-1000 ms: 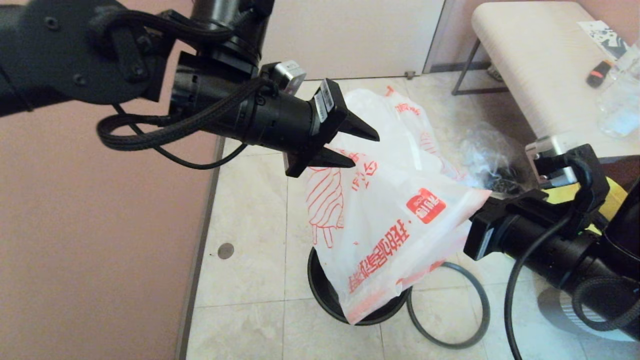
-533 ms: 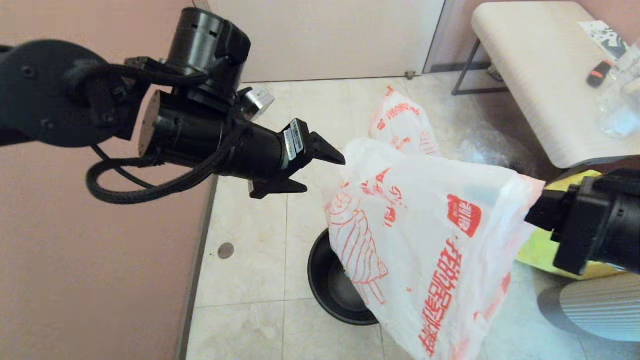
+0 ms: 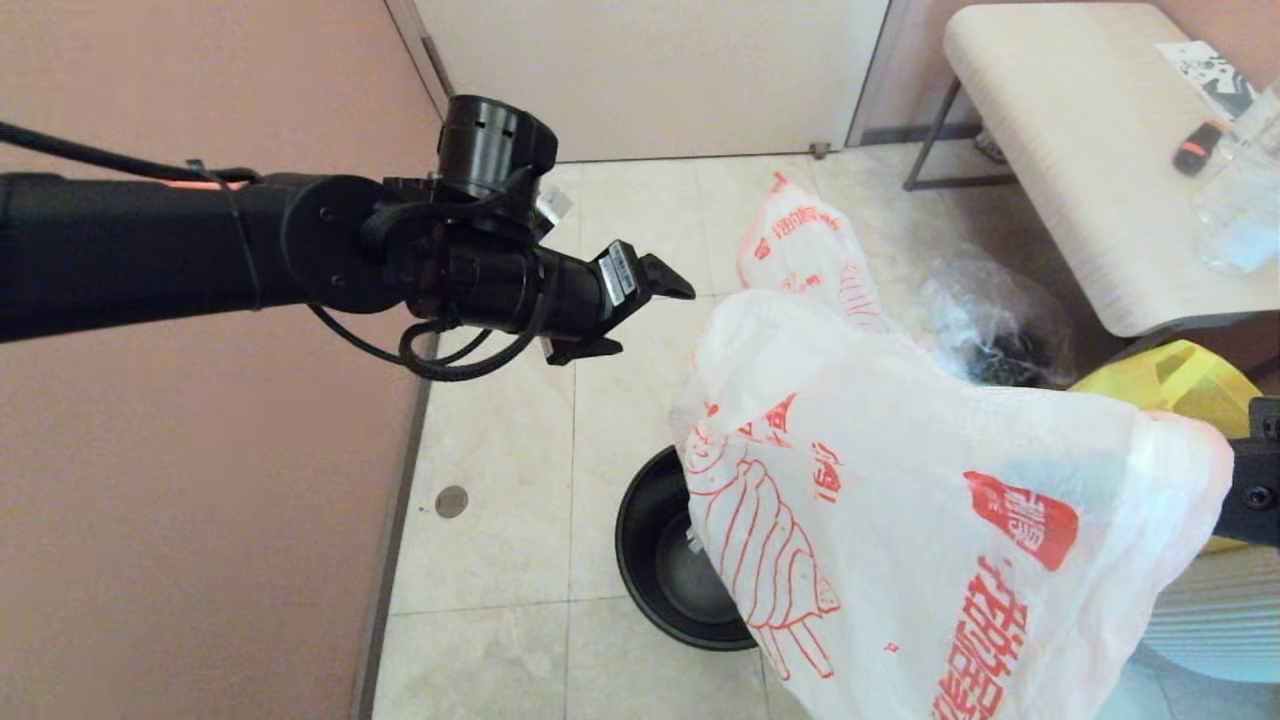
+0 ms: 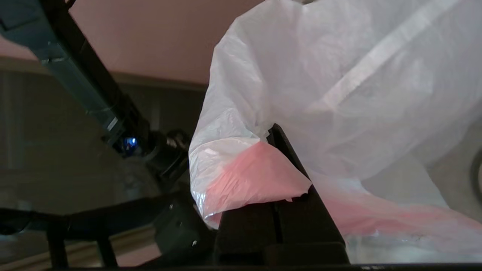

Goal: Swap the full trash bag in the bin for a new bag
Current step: Put the new garbage bag on the trash can

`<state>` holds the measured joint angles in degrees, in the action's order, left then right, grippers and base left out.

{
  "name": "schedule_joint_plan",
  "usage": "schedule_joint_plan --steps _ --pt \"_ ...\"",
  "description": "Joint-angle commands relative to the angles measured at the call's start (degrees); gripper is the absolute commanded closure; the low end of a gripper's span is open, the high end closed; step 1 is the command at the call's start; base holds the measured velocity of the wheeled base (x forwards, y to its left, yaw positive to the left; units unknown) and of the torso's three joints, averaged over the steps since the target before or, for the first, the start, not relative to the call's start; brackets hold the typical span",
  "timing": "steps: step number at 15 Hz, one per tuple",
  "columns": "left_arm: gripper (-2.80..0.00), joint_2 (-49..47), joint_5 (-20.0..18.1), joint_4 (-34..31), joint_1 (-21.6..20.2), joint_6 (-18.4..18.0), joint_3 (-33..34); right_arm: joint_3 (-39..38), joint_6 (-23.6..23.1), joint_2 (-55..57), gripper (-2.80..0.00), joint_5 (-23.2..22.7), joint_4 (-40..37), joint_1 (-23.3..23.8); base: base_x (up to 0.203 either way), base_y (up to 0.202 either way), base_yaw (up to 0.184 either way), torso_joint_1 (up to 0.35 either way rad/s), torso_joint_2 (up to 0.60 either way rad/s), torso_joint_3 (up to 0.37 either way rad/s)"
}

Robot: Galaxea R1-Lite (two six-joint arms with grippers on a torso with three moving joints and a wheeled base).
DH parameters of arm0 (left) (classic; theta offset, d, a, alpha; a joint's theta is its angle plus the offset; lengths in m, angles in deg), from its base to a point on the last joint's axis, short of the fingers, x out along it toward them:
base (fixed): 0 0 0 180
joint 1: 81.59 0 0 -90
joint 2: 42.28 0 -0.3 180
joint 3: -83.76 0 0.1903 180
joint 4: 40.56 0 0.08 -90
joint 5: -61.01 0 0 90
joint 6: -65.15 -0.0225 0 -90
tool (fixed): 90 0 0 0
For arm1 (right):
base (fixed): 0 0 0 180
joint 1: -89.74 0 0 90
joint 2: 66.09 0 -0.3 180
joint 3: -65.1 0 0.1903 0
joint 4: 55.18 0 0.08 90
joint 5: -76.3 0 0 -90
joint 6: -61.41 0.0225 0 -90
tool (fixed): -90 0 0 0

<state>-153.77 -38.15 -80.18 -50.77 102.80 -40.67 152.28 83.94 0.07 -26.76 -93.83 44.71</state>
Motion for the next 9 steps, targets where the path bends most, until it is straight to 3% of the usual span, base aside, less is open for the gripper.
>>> schedule_joint_plan --steps 1,3,6,8,9 --pt "-2.80 -3.8 -0.1 -0.3 -0.2 0.2 -4.5 0.9 0.5 0.7 0.00 -0.2 -1.3 -0.2 0.000 0.000 0.000 0.000 0.00 0.000" --pt "-2.80 -6.6 -0.1 -0.5 -0.3 0.2 -8.3 1.6 1.8 0.5 0.00 -1.1 -2.4 -0.3 0.000 0.000 0.000 0.000 0.00 0.000" --pt "-2.80 -7.7 -0.1 -0.4 -0.2 0.1 -9.2 7.4 3.9 -0.4 0.00 -5.1 -12.2 -0.3 0.000 0.000 0.000 0.000 0.00 0.000" --pt "-2.80 -7.5 0.0 -0.5 -0.1 -0.1 -9.0 7.3 4.0 -0.8 0.00 -5.9 -12.9 -0.3 0.000 0.000 0.000 0.000 0.00 0.000" --pt "0.00 -7.4 0.0 -0.3 0.1 -0.2 -9.2 7.2 4.0 -0.8 0.00 -6.4 -13.4 -0.3 0.000 0.000 0.000 0.000 0.00 0.000"
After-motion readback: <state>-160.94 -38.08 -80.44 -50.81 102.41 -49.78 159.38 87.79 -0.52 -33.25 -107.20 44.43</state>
